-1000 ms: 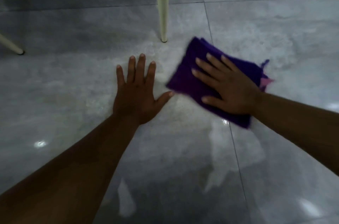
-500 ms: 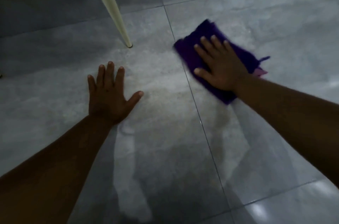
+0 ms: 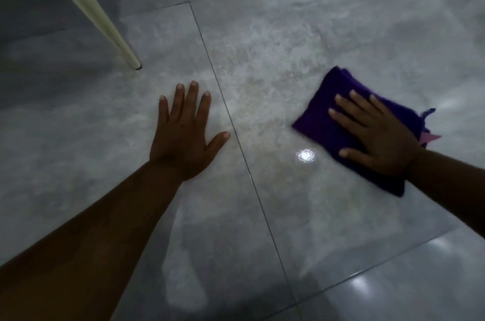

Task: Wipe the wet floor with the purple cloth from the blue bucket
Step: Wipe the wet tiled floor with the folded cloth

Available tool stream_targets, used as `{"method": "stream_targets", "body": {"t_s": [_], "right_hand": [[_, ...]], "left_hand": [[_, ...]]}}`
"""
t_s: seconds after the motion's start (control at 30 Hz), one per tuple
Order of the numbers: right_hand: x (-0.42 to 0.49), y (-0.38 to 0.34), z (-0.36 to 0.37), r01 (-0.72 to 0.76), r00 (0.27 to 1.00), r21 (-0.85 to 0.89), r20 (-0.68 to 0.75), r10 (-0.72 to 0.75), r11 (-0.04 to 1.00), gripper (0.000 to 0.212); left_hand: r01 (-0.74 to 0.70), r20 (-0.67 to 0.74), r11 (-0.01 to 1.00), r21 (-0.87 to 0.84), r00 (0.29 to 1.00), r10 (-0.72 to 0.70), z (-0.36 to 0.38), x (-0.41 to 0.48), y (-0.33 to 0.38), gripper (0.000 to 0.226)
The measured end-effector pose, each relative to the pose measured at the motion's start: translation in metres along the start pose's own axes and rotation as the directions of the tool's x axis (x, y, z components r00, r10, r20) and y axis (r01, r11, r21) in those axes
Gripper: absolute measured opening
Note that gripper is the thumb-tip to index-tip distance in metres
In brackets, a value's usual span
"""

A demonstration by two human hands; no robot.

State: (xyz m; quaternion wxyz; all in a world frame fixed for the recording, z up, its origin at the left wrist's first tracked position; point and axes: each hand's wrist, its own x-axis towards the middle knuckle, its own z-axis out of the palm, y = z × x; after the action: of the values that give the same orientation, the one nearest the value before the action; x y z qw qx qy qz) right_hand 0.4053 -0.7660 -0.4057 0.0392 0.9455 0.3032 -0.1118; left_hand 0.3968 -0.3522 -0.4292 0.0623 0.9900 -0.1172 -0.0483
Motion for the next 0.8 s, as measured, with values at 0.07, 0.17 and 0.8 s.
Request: {"method": "stream_targets", "body": {"t_s": [0.07, 0.17, 0.8], "right_hand": [[0.029, 0.020, -0.006, -0.096, 0.995, 0.019, -0.010, 0.096, 0.995, 0.083], [0.078, 0.039, -0.019, -0.249, 0.967, 0.095, -0.020, 0.252, 0.964, 0.084], [0.075, -0.117, -0.010, 0.199, 0.980, -0.035, -0.005, -0.199, 0.979, 0.081]], "left_hand": [[-0.002, -0.013, 1.000, 0.001, 1.000, 0.002, 0.001, -0.001, 0.000, 0.086], [0.000, -0.017, 1.000, -0.001, 1.000, 0.000, 0.000, 0.000, 0.001, 0.086], [0.013, -0.042, 0.973, -0.231, 0.999, -0.024, -0.005, -0.003, -0.003, 0.082]]}}
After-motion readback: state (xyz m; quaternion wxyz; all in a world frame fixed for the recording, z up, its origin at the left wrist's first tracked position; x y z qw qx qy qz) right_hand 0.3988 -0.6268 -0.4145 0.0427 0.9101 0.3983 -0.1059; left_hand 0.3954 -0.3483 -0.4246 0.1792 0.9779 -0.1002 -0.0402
